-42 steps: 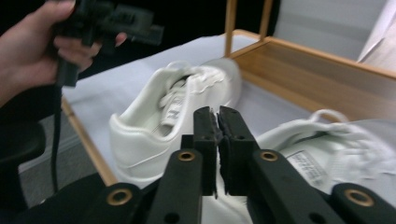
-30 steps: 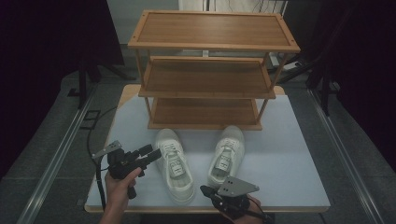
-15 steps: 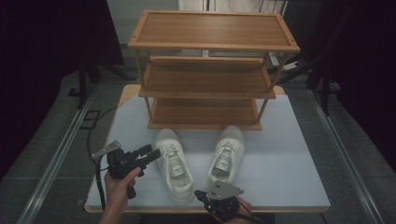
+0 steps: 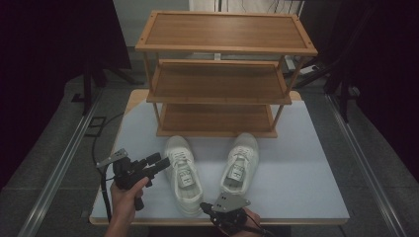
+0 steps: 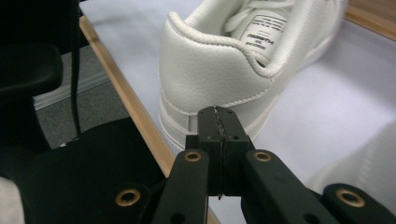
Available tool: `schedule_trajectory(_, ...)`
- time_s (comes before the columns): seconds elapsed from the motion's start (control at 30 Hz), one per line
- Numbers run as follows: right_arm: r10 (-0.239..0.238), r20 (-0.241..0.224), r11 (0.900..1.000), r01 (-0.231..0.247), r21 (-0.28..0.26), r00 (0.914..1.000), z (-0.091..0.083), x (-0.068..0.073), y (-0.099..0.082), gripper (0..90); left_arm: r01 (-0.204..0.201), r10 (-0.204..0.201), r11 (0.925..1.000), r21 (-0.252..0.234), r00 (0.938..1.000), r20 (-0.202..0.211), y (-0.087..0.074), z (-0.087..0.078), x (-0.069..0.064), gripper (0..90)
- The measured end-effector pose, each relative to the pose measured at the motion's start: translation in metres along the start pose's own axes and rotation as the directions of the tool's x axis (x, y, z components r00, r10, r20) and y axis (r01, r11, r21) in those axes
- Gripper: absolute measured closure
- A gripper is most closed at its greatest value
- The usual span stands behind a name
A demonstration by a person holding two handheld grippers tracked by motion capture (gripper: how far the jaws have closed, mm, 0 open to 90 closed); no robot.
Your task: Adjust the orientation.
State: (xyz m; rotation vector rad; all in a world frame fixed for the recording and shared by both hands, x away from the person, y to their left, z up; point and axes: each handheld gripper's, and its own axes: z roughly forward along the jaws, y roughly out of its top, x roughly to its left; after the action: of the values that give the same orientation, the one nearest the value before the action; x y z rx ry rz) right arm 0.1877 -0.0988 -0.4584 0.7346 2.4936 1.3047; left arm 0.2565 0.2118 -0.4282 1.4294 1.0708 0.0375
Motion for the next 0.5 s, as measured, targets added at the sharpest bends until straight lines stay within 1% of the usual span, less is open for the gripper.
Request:
schedule_trajectory(0.13,-0.024,-0.028,0.9997,0.024,0.000,0.9993,0.009,0.009,0.006,89.4,0.002,-0.002,1.0000,-0.002,1.0000,-0.003,0.001,-0.001,0.000,36.4)
schedule_trajectory(0.17,-0.024,-0.028,0.9997,0.024,0.000,0.9993,0.009,0.009,0.006,89.4,0.002,-0.002,1.0000,-0.004,1.0000,0.000,0.001,-0.003,0.000,36.4)
schedule_trajectory(0.2,-0.040,-0.046,0.9992,0.040,0.000,0.9981,0.015,0.015,0.010,89.4,0.001,-0.001,0.9999,-0.010,1.0000,-0.003,0.003,-0.005,0.000,36.3)
schedule_trajectory(0.33,-0.071,-0.085,0.9975,0.071,-0.002,0.9939,0.031,0.026,0.021,89.4,0.007,-0.008,0.9994,-0.033,0.9999,-0.008,0.005,-0.012,0.002,36.3)
schedule_trajectory(0.47,-0.087,-0.119,0.9962,0.087,-0.006,0.9891,0.050,0.035,0.033,89.3,0.012,-0.013,0.9992,-0.038,0.9998,-0.012,0.006,-0.014,0.004,36.3)
schedule_trajectory(0.5,-0.087,-0.119,0.9962,0.087,-0.006,0.9891,0.050,0.035,0.033,89.3,0.013,-0.013,0.9991,-0.040,0.9998,-0.013,0.006,-0.015,0.005,36.3)
